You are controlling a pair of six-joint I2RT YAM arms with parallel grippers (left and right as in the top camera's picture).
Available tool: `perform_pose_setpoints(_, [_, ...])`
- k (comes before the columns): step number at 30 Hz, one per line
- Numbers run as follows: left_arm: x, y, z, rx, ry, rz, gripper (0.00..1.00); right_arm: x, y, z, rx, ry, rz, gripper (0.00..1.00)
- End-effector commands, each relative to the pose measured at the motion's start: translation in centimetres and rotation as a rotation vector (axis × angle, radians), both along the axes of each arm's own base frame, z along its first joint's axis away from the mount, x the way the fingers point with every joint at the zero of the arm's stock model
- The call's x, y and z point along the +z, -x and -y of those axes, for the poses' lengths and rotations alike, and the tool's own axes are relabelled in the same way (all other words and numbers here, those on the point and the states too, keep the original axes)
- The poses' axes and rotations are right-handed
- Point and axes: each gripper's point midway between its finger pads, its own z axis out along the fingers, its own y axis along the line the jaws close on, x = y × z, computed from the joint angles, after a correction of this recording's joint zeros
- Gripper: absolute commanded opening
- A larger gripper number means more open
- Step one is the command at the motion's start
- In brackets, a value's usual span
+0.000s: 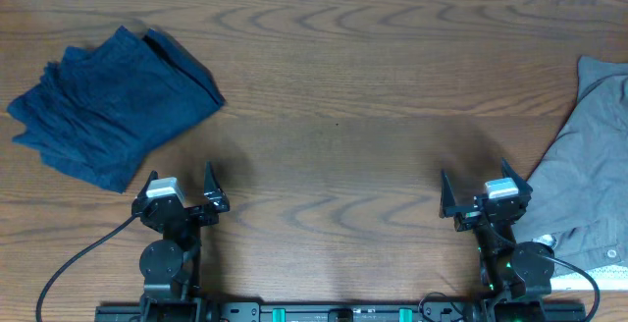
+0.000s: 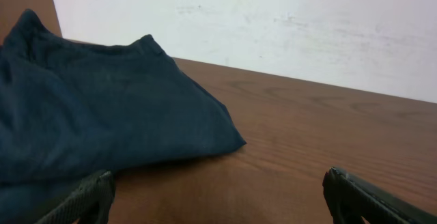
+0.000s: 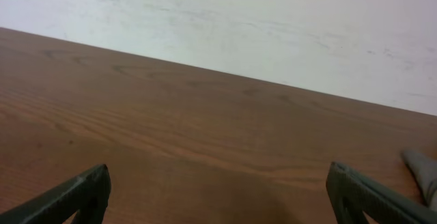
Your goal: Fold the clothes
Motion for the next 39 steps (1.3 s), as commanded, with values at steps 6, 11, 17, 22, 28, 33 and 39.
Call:
perform_pose_setpoints(6, [-1.9,0.1,-0.4,0.017,-0.019,-0.063,0.98,0.5,0.2,-1.2,0.06,-0.054,0.009,0.99])
perform_pose_setpoints(11, [-1.9,0.1,-0.2,0.008,-0.019,-0.065,0.98,0.2,0.4,-1.1,0.046,-0.182,-0.053,0.99])
perform_pose_setpoints(17, [-1.9,0.0,1.0,-0.055,0.04,-0.062,0.98,1.5,0.9,0.6,-0.062,-0.208,-0.109,0.99])
perform_pose_setpoints(22, [-1.2,0.6,1.5,-0.082,0.052,-0.111,0.98,2.9,1.3,2.3,-0.174,-0.198,-0.231,0.99])
perform_pose_setpoints(28, [1.4,1.2,1.6,-0.084,0.063,-0.21,0.98,3.6,0.1,3.0,-0.234,-0.166,-0.463,0.99])
perform_pose_setpoints(33, [2.3,1.2,1.6,-0.075,0.076,-0.395,0.98,3.2,-2.5,3.6,-0.269,-0.151,-0.64,0.99])
perform_pose_setpoints(39, [3.4,0.3,1.9,-0.085,0.083,-0.54,0.98,0.7,-3.6,9.1,-0.619,-0.185,-0.736,0.99])
